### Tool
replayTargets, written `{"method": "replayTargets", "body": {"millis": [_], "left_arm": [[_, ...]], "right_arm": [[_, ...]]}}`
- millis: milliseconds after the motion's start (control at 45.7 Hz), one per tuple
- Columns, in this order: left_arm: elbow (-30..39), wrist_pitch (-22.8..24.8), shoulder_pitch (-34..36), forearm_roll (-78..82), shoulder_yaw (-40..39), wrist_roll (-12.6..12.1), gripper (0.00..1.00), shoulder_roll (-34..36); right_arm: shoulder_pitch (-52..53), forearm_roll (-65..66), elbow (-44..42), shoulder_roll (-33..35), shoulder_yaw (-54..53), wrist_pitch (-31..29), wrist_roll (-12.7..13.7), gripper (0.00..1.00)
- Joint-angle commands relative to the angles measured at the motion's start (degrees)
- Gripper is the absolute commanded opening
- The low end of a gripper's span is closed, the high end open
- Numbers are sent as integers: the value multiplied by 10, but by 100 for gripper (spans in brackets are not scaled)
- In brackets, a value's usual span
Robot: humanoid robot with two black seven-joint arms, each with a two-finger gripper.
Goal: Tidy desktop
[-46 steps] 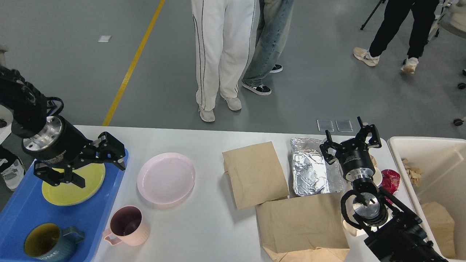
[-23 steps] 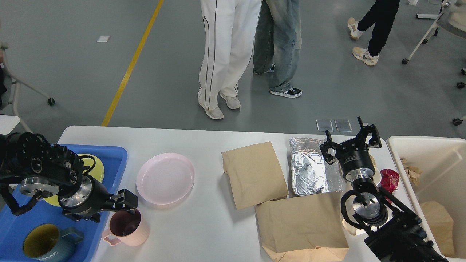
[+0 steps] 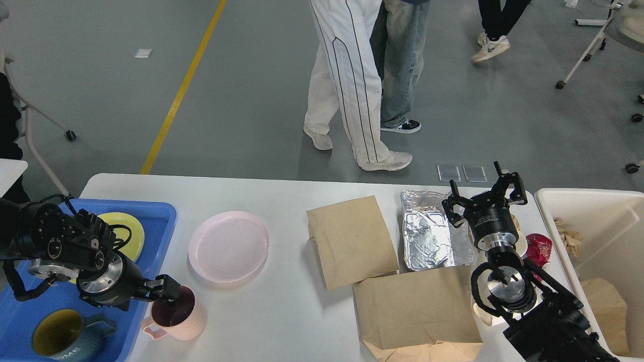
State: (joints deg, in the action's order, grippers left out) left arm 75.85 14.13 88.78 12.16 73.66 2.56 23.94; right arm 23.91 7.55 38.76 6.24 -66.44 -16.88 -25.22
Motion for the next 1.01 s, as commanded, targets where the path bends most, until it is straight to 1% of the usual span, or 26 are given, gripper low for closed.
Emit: {"method": "replayTargets", "body": {"millis": [0,109,219,241,350,394,438,657,766,985], "left_arm": [[-21,0,-32,7,-29,0,72,-11],[-22,1,-34,15,-33,0,50,-13],[-32,0,-51,13,-40,-1,43,-22],[-34,0,-55,13,-43,-1,40,-25],[-40,4,-60,13,-48,-1,10,-29],[-40,5,-60,13,-48,-1,3,-28],[-40,5,-59,8,-48,-2,0,-29],[-41,2,-56,-2,-48,1,0,-28],[-39,8,-49,-2,-47,1,0,-23],[-32,45,-5,1,-34,0,0,-15]], "right_arm": [[0,0,0,0,0,0,0,100],[0,0,0,0,0,0,0,100],[0,0,0,0,0,0,0,100],[0,0,0,0,0,0,0,100],[0,0,0,0,0,0,0,100],[0,0,0,0,0,0,0,100],[0,0,0,0,0,0,0,100],[0,0,0,0,0,0,0,100],[0,0,0,0,0,0,0,100],[0,0,0,0,0,0,0,100]]}}
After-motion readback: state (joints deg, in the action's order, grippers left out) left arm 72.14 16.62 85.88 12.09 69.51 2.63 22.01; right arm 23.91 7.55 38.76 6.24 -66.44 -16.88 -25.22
